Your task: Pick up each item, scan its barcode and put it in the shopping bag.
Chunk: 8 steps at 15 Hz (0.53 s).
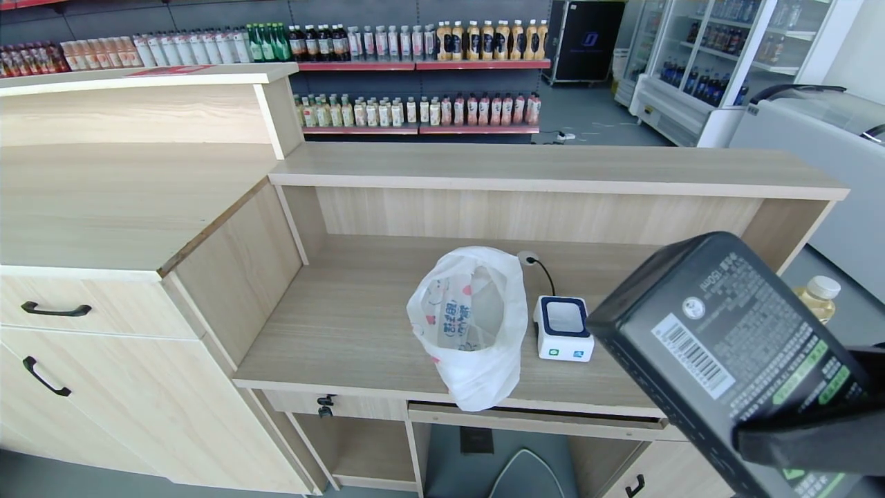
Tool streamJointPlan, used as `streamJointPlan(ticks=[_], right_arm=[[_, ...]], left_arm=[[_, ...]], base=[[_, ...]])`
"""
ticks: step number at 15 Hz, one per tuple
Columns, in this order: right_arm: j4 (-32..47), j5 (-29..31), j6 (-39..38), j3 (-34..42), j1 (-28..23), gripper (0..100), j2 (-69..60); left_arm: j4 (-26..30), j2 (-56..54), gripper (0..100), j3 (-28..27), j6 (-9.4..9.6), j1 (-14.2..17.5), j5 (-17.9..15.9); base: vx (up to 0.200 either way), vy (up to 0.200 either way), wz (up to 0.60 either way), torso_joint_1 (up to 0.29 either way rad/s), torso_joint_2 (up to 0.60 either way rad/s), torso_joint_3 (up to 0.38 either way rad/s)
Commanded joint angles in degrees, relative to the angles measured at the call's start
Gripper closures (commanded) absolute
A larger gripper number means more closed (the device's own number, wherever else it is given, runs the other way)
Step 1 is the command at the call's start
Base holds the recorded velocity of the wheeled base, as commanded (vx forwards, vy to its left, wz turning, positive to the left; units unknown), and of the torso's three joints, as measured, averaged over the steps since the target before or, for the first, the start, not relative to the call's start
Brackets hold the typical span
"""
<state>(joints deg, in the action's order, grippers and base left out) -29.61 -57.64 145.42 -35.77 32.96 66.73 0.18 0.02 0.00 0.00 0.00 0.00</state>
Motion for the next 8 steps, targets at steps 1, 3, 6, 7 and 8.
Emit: streamJointPlan(ticks=[1,3,6,7,8], right_arm=[[0.17,-0.02,0.04,0.61,0.08,100,-0.99],[0.17,-0.02,0.04,0.79,0.08,100,-0.90],[0.17,-0.02,0.04,0.79,0.17,100,-0.46],[0.17,-0.02,0.04,0.79,0.17,100,-0.46],[0.17,-0.02,0.04,0.79,0.17,100,-0.46]], left_arm=[[-0.01,-0.02,0,0.00,0.00,0.00,0.00],[-0.01,-0.02,0,0.00,0.00,0.00,0.00],[-0.01,-0.02,0,0.00,0.00,0.00,0.00],[-0.01,-0.02,0,0.00,0.00,0.00,0.00],[-0.01,-0.02,0,0.00,0.00,0.00,0.00]], base=[[0.000,0.000,0.00,0.000,0.00,0.000],[0.000,0.000,0.00,0.000,0.00,0.000],[0.000,0.000,0.00,0.000,0.00,0.000],[0.000,0.000,0.00,0.000,0.00,0.000],[0.000,0.000,0.00,0.000,0.00,0.000]])
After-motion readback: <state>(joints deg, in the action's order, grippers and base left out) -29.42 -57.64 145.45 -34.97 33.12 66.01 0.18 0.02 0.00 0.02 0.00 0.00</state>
